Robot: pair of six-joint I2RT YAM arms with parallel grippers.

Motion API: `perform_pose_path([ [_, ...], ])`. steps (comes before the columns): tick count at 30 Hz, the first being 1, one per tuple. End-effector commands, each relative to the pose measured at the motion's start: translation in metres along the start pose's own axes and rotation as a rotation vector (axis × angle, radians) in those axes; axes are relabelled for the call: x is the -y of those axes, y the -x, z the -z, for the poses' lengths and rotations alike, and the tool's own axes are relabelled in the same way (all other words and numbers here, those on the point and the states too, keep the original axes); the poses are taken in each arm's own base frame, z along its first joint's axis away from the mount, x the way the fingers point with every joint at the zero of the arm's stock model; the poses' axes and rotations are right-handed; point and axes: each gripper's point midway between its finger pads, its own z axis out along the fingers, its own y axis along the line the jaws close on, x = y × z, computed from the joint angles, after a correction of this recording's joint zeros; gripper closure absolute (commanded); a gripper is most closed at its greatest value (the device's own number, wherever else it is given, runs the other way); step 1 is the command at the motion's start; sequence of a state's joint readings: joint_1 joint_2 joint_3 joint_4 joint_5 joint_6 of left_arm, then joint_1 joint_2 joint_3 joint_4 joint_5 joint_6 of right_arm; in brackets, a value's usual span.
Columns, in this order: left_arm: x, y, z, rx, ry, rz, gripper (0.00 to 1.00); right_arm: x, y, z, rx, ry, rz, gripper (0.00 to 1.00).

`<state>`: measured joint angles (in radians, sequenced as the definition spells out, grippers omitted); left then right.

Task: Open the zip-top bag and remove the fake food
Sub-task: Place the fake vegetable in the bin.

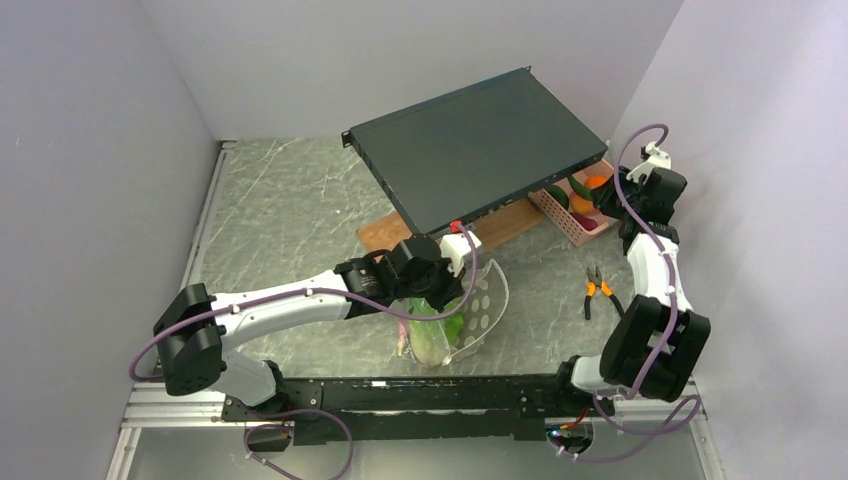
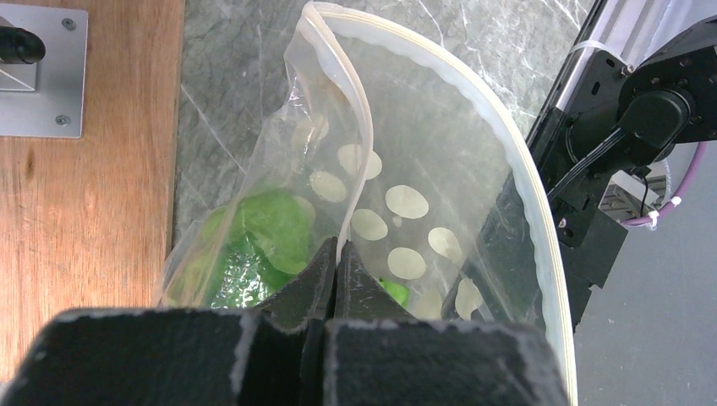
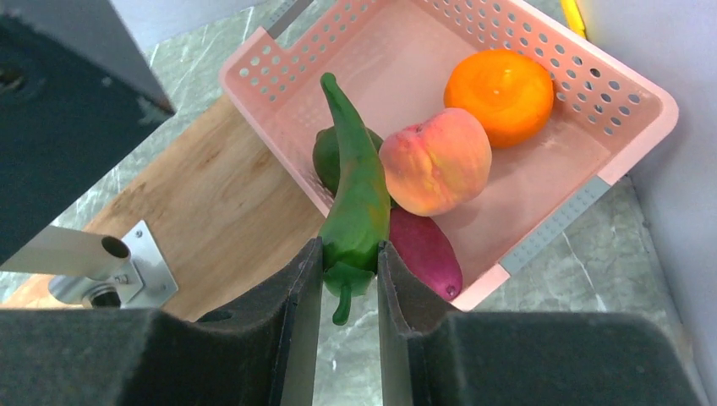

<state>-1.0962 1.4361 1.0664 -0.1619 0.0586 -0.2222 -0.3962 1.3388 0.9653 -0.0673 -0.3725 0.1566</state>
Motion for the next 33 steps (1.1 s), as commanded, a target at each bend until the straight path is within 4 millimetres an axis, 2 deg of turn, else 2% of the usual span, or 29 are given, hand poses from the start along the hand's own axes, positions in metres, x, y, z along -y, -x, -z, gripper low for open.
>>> perform_pose_path([
  [1, 0.007, 0.026, 0.002, 0.066, -0.028, -0.019, 1.0, -0.003, 0.043, -0.01, 0.119, 0.018, -0.016, 1.0],
  [8, 0.006, 0.027, 0.002, 0.064, -0.021, -0.02, 1.0, 0.008, 0.038, -0.038, 0.074, -0.001, -0.113, 1.0],
  [15, 0.006, 0.027, 0.003, 0.059, -0.02, -0.018, 1.0, 0.01, 0.036, -0.064, 0.044, 0.02, -0.177, 1.0],
  [18, 0.006, 0.027, 0.002, 0.055, -0.018, -0.019, 1.0, 0.011, 0.032, -0.073, 0.022, 0.03, -0.191, 0.96],
  [25, 0.006, 0.028, 0.0, 0.051, -0.018, -0.021, 1.0, 0.013, 0.026, -0.081, 0.002, 0.035, -0.179, 0.7],
  [33, 0.008, 0.028, -0.001, 0.045, -0.025, -0.022, 1.0, 0.011, 0.023, -0.08, -0.006, 0.049, -0.17, 0.4],
])
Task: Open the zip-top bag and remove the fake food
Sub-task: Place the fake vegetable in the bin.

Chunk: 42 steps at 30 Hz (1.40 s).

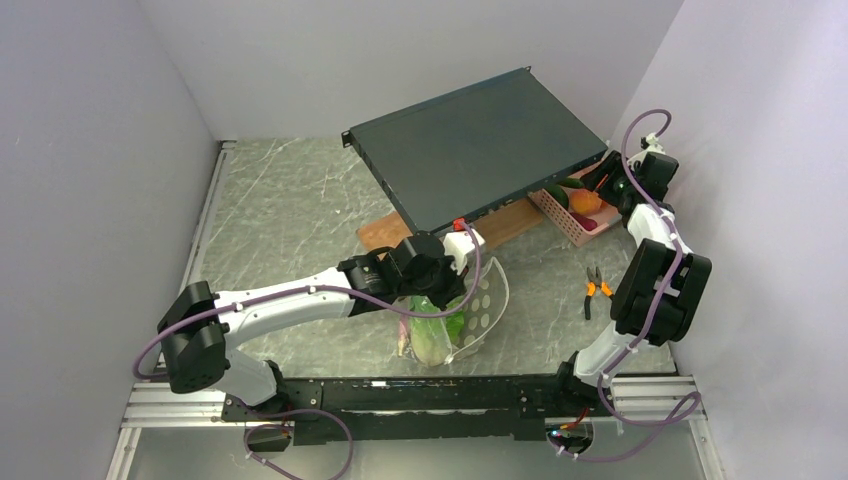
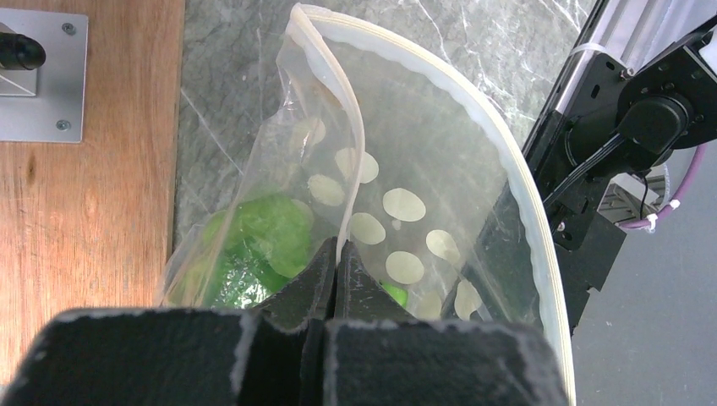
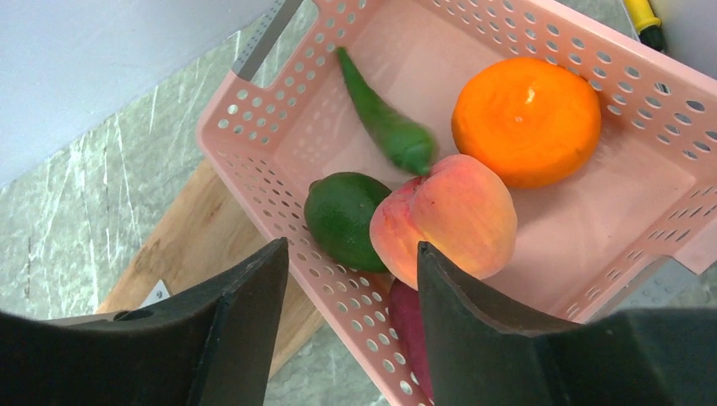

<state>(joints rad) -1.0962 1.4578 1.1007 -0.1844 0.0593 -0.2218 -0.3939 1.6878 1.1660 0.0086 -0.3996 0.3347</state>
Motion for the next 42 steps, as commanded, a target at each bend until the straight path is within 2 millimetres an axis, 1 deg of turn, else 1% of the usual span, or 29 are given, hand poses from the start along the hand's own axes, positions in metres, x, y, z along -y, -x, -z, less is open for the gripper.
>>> perform_pose_path([
  [1, 0.007, 0.025, 0.003, 0.058, -0.025, -0.021, 1.0, -0.015, 0.026, 0.003, 0.064, 0.046, 0.045, 0.38],
  [5, 0.007, 0.024, 0.003, 0.059, -0.025, -0.021, 1.0, -0.02, 0.028, 0.012, 0.066, 0.064, 0.071, 0.32],
  [11, 0.009, 0.024, 0.004, 0.066, -0.031, -0.025, 1.0, -0.032, 0.02, 0.037, 0.061, 0.107, 0.124, 0.31],
  [15, 0.01, 0.024, 0.005, 0.068, -0.036, -0.025, 1.0, -0.036, -0.001, 0.056, 0.011, 0.13, 0.115, 0.3],
  [18, 0.01, 0.024, 0.005, 0.07, -0.037, -0.026, 1.0, -0.041, -0.012, 0.074, -0.013, 0.162, 0.102, 0.3],
  [19, 0.011, 0.024, 0.006, 0.071, -0.039, -0.027, 1.0, -0.041, -0.019, 0.08, -0.029, 0.172, 0.097, 0.3],
  [23, 0.012, 0.024, 0.007, 0.076, -0.044, -0.029, 1.0, -0.051, -0.04, 0.103, -0.069, 0.233, 0.126, 0.3],
  [27, 0.013, 0.025, 0.006, 0.081, -0.052, -0.029, 1.0, -0.062, -0.052, 0.125, -0.073, 0.277, 0.161, 0.3],
  [32, 0.015, 0.027, 0.006, 0.089, -0.062, -0.036, 1.0, -0.079, -0.06, 0.147, -0.077, 0.339, 0.206, 0.3],
  [35, 0.017, 0.027, 0.006, 0.09, -0.068, -0.035, 1.0, -0.091, -0.07, 0.162, -0.101, 0.411, 0.241, 0.3],
  [39, 0.018, 0.026, 0.008, 0.093, -0.073, -0.033, 1.0, -0.116, -0.085, 0.188, -0.132, 0.568, 0.303, 0.31],
  [42, 0.02, 0.027, 0.009, 0.099, -0.079, -0.03, 1.0, -0.14, -0.097, 0.215, -0.157, 0.734, 0.368, 0.32],
])
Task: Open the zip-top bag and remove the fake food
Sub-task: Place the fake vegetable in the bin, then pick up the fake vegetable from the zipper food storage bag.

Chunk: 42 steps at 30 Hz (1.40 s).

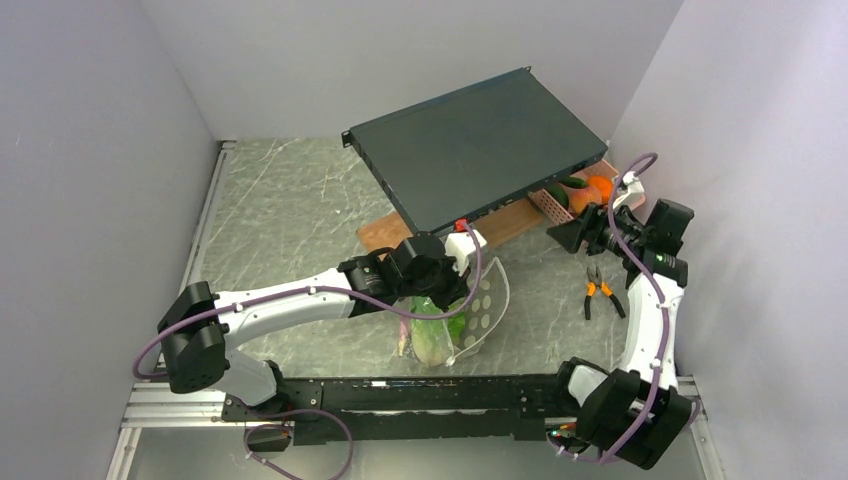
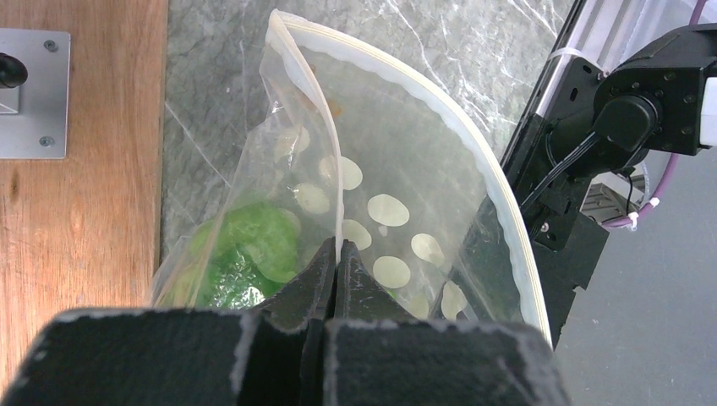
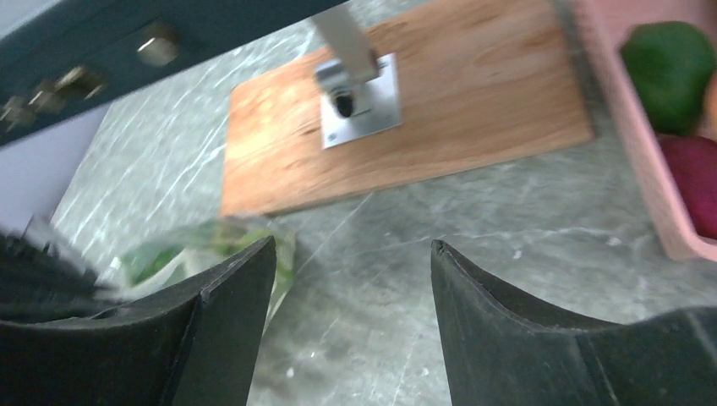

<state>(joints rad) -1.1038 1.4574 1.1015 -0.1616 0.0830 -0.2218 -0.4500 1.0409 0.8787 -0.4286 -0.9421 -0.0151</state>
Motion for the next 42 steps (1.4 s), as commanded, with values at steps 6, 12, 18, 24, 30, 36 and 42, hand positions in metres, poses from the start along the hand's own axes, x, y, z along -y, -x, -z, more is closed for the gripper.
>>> perform_pose_path([
  [6, 0.016, 0.029, 0.01, 0.094, -0.06, -0.022, 1.0, -0.113, -0.037, 0.031, -0.088, 0.497, 0.287, 0.33],
  [12, 0.021, 0.034, 0.008, 0.098, -0.077, -0.023, 1.0, -0.16, -0.058, 0.04, -0.09, 0.67, 0.483, 0.37],
  [18, 0.024, 0.041, 0.008, 0.111, -0.086, -0.023, 1.0, -0.189, -0.079, 0.032, -0.125, 0.75, 0.604, 0.45],
  [24, 0.025, 0.043, 0.01, 0.119, -0.079, -0.016, 1.0, -0.189, -0.106, 0.022, -0.203, 0.785, 0.644, 0.56],
  [30, 0.026, 0.047, 0.013, 0.127, -0.074, -0.009, 1.0, -0.184, -0.13, 0.016, -0.264, 0.8, 0.728, 0.6],
  [36, 0.025, 0.051, 0.017, 0.139, -0.068, 0.002, 1.0, -0.18, -0.151, 0.012, -0.309, 0.81, 0.775, 0.63],
  [42, 0.028, 0.059, 0.021, 0.158, -0.074, 0.008, 1.0, -0.166, -0.163, -0.006, -0.33, 0.728, 0.751, 0.59],
])
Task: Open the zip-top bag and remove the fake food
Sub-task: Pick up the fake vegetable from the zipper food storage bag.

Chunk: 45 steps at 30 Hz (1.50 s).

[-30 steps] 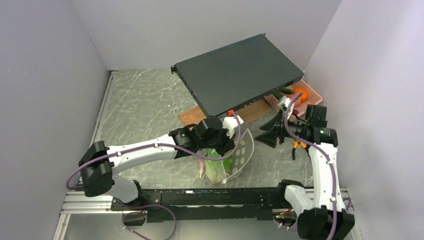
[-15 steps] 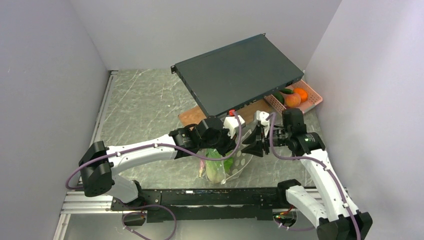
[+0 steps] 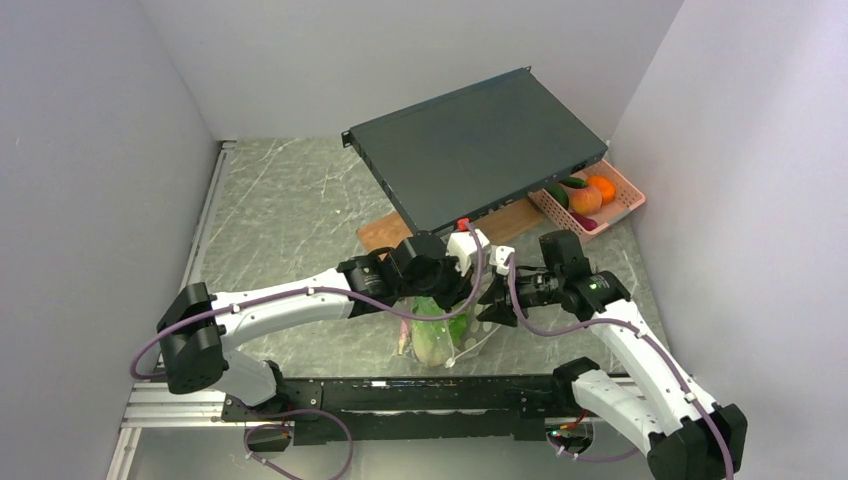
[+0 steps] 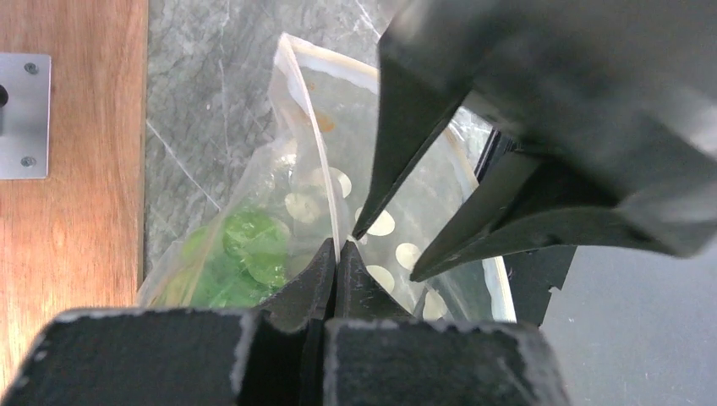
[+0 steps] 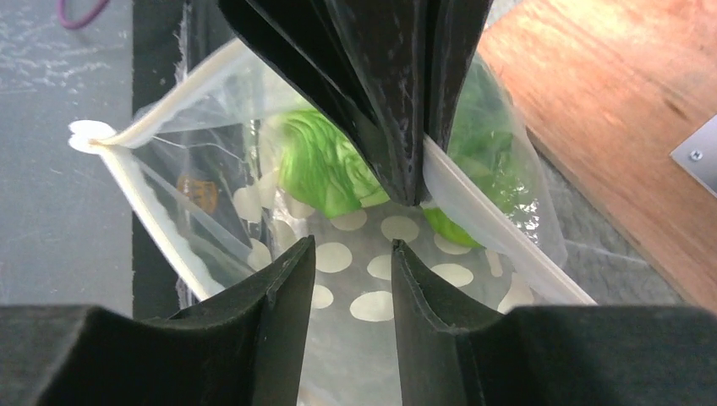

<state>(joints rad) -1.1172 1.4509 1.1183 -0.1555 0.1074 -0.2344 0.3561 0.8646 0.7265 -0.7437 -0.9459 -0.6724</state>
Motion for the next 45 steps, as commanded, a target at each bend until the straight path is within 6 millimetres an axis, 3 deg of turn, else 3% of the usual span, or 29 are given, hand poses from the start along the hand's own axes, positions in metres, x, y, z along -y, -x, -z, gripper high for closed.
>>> perform_pose_path([
  [1, 0.016, 0.051, 0.017, 0.14, -0.033, 0.004, 1.0, 0.021, -0.001, -0.007, 0.008, -0.076, 0.023, 0.58],
  [7, 0.014, 0.053, 0.024, 0.151, -0.014, 0.019, 0.93, 0.025, 0.0, -0.013, 0.046, -0.089, -0.042, 0.52],
  [20, 0.032, 0.054, 0.049, 0.157, -0.092, 0.063, 0.53, 0.022, -0.008, -0.013, 0.068, -0.093, -0.115, 0.51],
  [26, 0.027, 0.042, 0.059, 0.106, -0.053, 0.081, 0.38, 0.022, -0.007, -0.013, 0.082, -0.091, -0.125, 0.5],
  [34, 0.026, 0.018, 0.075, 0.055, -0.036, 0.175, 0.32, 0.023, -0.007, -0.018, 0.111, -0.082, -0.17, 0.48],
  [45, 0.036, 0.013, 0.065, 0.038, -0.081, 0.235, 0.31, 0.022, -0.002, -0.023, 0.146, -0.049, -0.217, 0.46],
])
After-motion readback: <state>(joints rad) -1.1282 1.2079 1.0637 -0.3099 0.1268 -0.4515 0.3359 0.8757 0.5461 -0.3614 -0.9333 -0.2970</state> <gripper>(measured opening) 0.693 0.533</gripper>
